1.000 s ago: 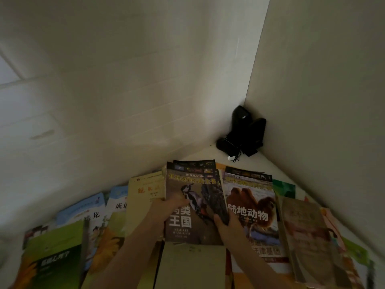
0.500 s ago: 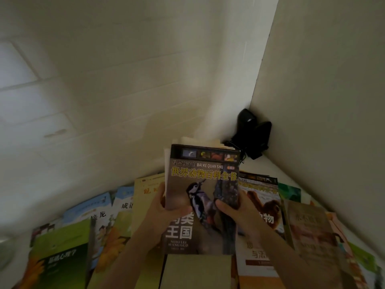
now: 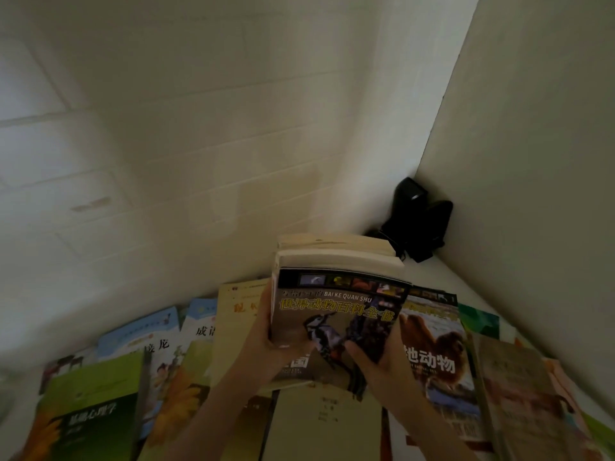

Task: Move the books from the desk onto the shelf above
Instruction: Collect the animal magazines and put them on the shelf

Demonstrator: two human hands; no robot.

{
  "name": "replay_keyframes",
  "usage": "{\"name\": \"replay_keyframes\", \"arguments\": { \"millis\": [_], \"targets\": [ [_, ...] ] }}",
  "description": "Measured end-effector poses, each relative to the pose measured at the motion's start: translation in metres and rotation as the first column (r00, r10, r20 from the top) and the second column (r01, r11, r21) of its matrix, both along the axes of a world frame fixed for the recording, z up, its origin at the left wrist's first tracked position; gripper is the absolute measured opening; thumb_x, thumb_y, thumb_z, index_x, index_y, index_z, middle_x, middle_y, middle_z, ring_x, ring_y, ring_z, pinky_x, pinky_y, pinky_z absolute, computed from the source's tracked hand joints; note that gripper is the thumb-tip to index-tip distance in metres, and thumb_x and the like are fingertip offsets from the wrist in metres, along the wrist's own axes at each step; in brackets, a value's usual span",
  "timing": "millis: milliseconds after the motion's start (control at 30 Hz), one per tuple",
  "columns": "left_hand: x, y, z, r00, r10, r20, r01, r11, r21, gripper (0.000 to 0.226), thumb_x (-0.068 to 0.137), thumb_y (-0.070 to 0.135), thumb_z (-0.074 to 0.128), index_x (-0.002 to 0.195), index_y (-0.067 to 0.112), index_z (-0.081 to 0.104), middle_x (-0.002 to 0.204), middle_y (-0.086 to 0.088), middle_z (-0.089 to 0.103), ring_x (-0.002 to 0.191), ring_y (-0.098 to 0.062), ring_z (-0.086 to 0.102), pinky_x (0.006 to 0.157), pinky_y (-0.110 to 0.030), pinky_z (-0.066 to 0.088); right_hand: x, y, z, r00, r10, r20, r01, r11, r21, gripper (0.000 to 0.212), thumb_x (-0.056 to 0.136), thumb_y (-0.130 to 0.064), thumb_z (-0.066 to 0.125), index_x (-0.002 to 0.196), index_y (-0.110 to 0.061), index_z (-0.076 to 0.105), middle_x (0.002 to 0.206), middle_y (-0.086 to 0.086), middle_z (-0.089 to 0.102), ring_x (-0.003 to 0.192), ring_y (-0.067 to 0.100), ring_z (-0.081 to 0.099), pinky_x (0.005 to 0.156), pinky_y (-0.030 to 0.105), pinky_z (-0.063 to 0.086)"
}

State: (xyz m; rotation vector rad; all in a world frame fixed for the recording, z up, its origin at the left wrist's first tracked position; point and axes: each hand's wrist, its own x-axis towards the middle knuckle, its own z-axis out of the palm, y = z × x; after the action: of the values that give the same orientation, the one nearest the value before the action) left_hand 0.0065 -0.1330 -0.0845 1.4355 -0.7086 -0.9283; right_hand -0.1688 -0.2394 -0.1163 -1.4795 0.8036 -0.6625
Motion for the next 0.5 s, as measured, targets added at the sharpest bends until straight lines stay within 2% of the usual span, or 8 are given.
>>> {"name": "replay_keyframes", "arguments": {
  "millis": [67, 167, 233, 367, 500],
  "targets": [
    [-0.001, 0.002, 0.001, 0.999, 0.027, 0.033, -0.026, 0.999, -0.018, 0.089, 0.076, -0.021, 0.064, 0.144, 0.022, 0.028, 0.128, 0.002, 0.058, 0.105, -0.007, 0.066, 0.076, -0.022, 0.057, 0.001, 0.004, 0.0, 0.998, -0.052, -0.029, 0.051, 0.997, -0.053, 0.082, 0.079, -0.027, 0.068, 0.147, -0.026, 0.021, 0.132, -0.01, 0.052, 0.119, -0.002, 0.053, 0.095, 0.023, 0.051],
    [0.001, 0.006, 0.002, 0.991, 0.12, 0.063, -0.118, 0.993, -0.032, 0.08, 0.074, -0.014, 0.07, 0.14, 0.02, 0.04, 0.121, 0.006, 0.065, 0.106, -0.015, 0.066, 0.08, -0.029, 0.059, 0.007, 0.011, 0.012, 0.995, -0.103, -0.014, 0.101, 0.989, -0.108, 0.069, 0.085, -0.006, 0.066, 0.14, -0.024, 0.03, 0.125, -0.013, 0.052, 0.109, -0.015, 0.052, 0.083, 0.006, 0.048],
    [0.004, 0.014, 0.012, 0.985, 0.144, 0.095, -0.14, 0.989, -0.046, 0.081, 0.075, -0.009, 0.072, 0.143, 0.019, 0.038, 0.125, 0.003, 0.063, 0.108, -0.017, 0.066, 0.081, -0.03, 0.059, 0.013, 0.014, 0.03, 0.995, -0.097, 0.002, 0.096, 0.985, -0.143, 0.067, 0.086, -0.001, 0.065, 0.14, -0.018, 0.03, 0.121, -0.015, 0.05, 0.102, -0.023, 0.05, 0.078, 0.001, 0.044],
    [0.017, 0.047, 0.062, 0.953, 0.245, 0.177, -0.221, 0.965, -0.144, 0.089, 0.072, -0.006, 0.076, 0.146, 0.022, 0.035, 0.127, 0.001, 0.063, 0.107, -0.017, 0.067, 0.081, -0.034, 0.059, 0.034, 0.029, 0.077, 0.999, -0.014, 0.039, 0.02, 0.984, -0.175, 0.063, 0.087, -0.01, 0.065, 0.139, -0.025, 0.032, 0.125, -0.014, 0.053, 0.112, -0.01, 0.052, 0.084, 0.008, 0.049],
    [0.031, 0.106, 0.123, 0.879, 0.408, 0.248, -0.341, 0.9, -0.271, 0.088, 0.069, -0.005, 0.079, 0.144, 0.02, 0.04, 0.123, -0.004, 0.066, 0.103, -0.024, 0.069, 0.078, -0.04, 0.06, 0.07, 0.072, 0.13, 0.991, 0.074, 0.115, -0.04, 0.961, -0.272, 0.063, 0.085, -0.011, 0.069, 0.136, -0.03, 0.035, 0.119, -0.029, 0.05, 0.106, -0.022, 0.048, 0.085, 0.003, 0.046]
  ]
}}
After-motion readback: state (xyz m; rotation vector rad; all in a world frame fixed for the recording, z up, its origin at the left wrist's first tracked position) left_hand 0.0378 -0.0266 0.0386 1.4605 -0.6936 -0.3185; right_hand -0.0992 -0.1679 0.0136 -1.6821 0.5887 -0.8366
